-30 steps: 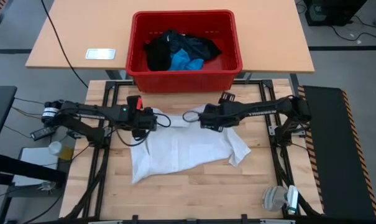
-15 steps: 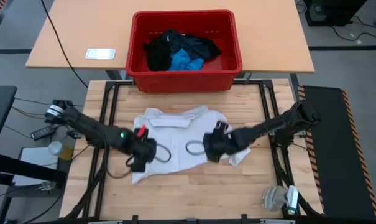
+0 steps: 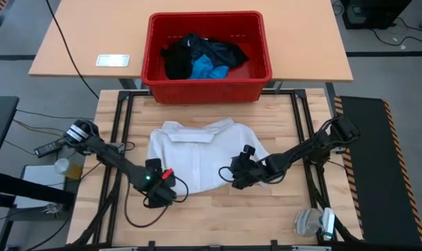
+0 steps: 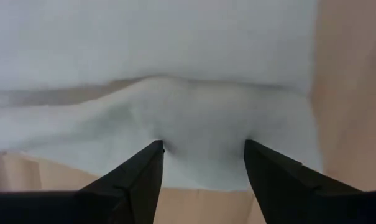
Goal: Fold laundry
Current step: Fold the white polo
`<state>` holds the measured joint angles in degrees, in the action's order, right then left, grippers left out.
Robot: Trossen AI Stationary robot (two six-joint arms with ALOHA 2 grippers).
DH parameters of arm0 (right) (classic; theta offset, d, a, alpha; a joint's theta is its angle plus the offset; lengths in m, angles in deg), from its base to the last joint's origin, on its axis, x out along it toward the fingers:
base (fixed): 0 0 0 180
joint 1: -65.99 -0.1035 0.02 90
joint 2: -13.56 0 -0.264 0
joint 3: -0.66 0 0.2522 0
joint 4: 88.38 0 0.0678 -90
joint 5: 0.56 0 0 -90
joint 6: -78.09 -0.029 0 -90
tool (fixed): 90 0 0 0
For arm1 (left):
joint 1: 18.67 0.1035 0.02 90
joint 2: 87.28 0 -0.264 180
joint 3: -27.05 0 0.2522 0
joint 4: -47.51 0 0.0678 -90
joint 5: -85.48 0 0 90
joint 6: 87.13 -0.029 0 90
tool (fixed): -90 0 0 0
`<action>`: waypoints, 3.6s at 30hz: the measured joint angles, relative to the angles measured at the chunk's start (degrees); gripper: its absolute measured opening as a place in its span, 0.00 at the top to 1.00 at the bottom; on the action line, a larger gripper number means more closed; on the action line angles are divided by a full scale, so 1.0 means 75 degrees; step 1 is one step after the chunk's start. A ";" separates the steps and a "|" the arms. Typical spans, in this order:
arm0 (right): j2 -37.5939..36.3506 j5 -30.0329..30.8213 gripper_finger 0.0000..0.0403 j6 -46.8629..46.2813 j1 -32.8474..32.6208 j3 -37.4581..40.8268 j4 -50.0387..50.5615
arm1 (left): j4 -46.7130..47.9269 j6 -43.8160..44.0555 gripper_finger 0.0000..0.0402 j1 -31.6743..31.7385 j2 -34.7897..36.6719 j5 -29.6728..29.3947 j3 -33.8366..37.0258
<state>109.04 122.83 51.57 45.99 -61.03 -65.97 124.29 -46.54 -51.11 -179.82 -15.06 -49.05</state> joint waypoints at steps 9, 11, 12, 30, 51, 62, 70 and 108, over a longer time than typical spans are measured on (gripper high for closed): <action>-0.0003 -0.1375 0.43 -0.0515 -0.0018 0.0818 -0.0452 | 0.0346 -0.1414 0.78 0.0031 -0.0619 0.0274 0.0000; -0.0003 -0.1518 0.44 -0.0666 -0.0111 0.0851 -0.0313 | 0.0672 -0.1504 0.93 0.0007 -0.0615 0.0434 0.0000; -0.0003 -0.1573 0.44 -0.0717 -0.0161 0.0858 -0.0165 | 0.0859 -0.1508 0.96 0.0007 -0.0587 0.0506 0.0000; -0.1453 -0.2616 0.49 -0.1718 -0.0471 0.0347 0.4471 | 0.3598 -0.3870 0.97 -0.0895 0.0066 0.1503 -0.0009; -0.3140 -0.0967 0.48 -0.2242 -0.0828 -0.0538 0.5628 | 0.3590 -0.2401 0.53 -0.1363 0.0126 0.0294 -0.1582; -0.2704 -0.0829 0.49 -0.1477 -0.0838 -0.0538 0.4616 | 0.2692 -0.4693 0.40 -0.0543 0.0464 -0.3113 -0.0811; -0.2397 -0.0770 0.49 -0.1064 -0.0824 -0.0538 0.3625 | -0.0508 -0.7693 0.48 0.1712 0.0462 -0.3247 0.0747; -0.1651 -0.0457 0.50 -0.0794 -0.1173 -0.0711 0.3036 | -0.2352 -0.9801 0.98 0.5235 0.0404 -0.1469 0.0749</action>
<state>96.65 119.39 45.62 37.19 -66.36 -43.20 106.65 -120.05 -11.84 -176.79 -26.08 -43.44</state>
